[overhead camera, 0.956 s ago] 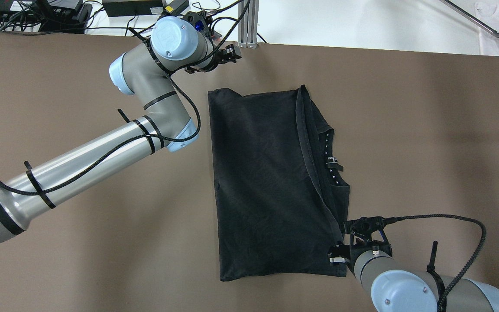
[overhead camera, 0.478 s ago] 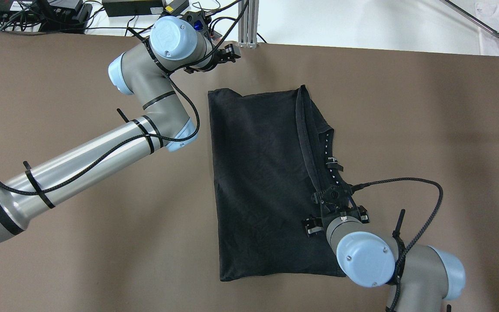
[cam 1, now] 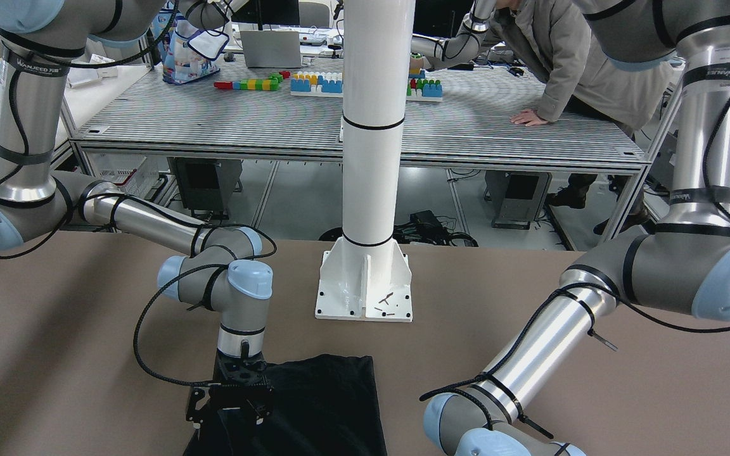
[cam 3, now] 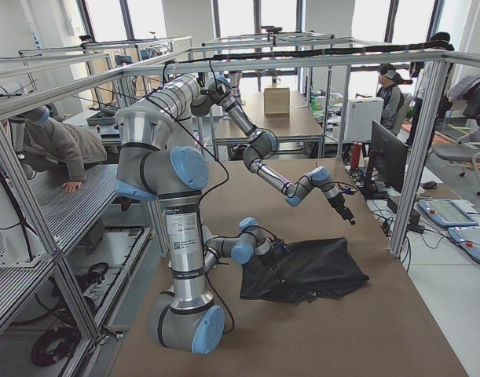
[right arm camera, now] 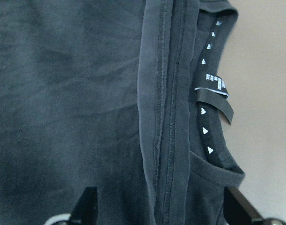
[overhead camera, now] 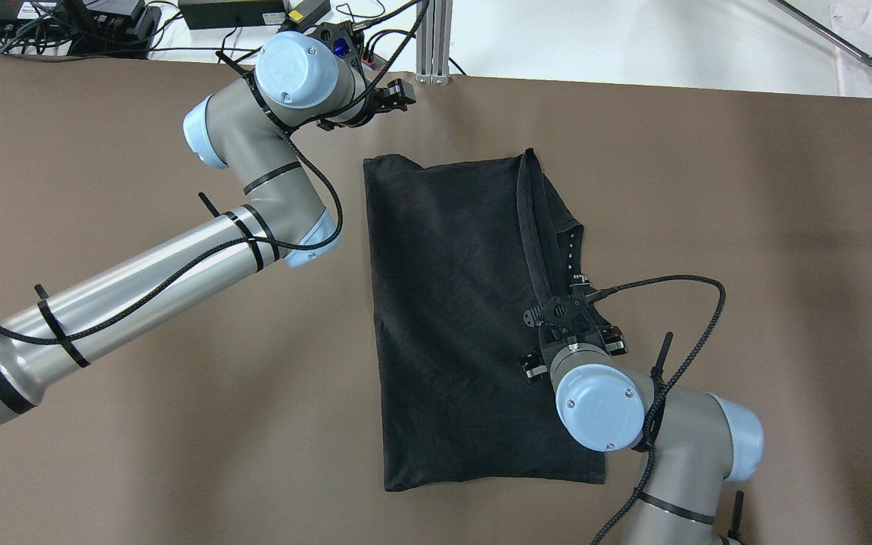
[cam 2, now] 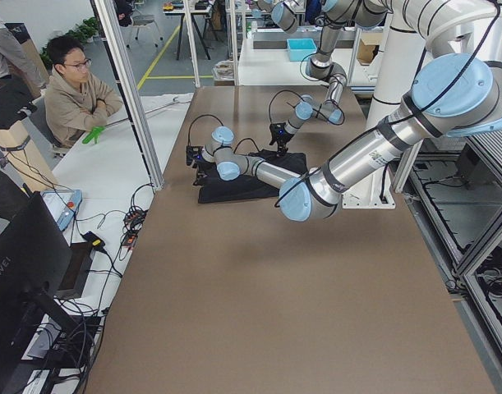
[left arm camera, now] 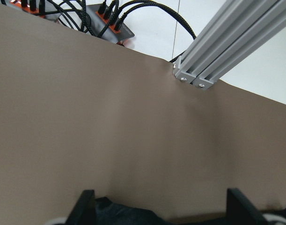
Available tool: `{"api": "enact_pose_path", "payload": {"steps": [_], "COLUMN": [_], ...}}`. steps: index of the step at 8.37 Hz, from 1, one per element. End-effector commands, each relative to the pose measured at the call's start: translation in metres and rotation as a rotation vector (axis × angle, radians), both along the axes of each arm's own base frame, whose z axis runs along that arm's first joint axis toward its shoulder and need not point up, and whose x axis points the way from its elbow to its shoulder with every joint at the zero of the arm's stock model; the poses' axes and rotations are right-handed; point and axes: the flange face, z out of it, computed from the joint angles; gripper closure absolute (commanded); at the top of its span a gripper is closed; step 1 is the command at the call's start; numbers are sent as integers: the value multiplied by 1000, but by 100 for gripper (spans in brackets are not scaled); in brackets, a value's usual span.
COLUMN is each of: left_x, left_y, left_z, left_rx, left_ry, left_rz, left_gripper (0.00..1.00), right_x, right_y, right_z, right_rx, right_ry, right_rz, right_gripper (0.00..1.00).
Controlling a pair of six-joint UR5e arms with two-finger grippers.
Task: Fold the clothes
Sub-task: 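Release the shirt edge and move the right gripper along the collar side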
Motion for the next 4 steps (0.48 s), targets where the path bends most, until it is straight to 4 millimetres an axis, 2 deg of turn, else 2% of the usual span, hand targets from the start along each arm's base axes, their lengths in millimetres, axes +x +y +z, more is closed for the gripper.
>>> {"api": "enact_pose_path", "payload": {"steps": [1, 2, 4], "left_x": [-1, -1, -1], "left_y": [1, 1, 1], "left_z": [3, 4, 3], "left_rx": [-4, -6, -5], "left_ry": [5, 4, 5], "left_rz": [-2, -4, -4], "left_gripper": [0, 0, 0], "right_x": [-20, -11, -9], "right_y": [-12, -32, -40], "right_z": [15, 25, 34], "right_rx": [14, 12, 14], "right_ry": [-16, -19, 5], "right_rz": [2, 35, 35], "right_gripper": [5, 5, 6]}}
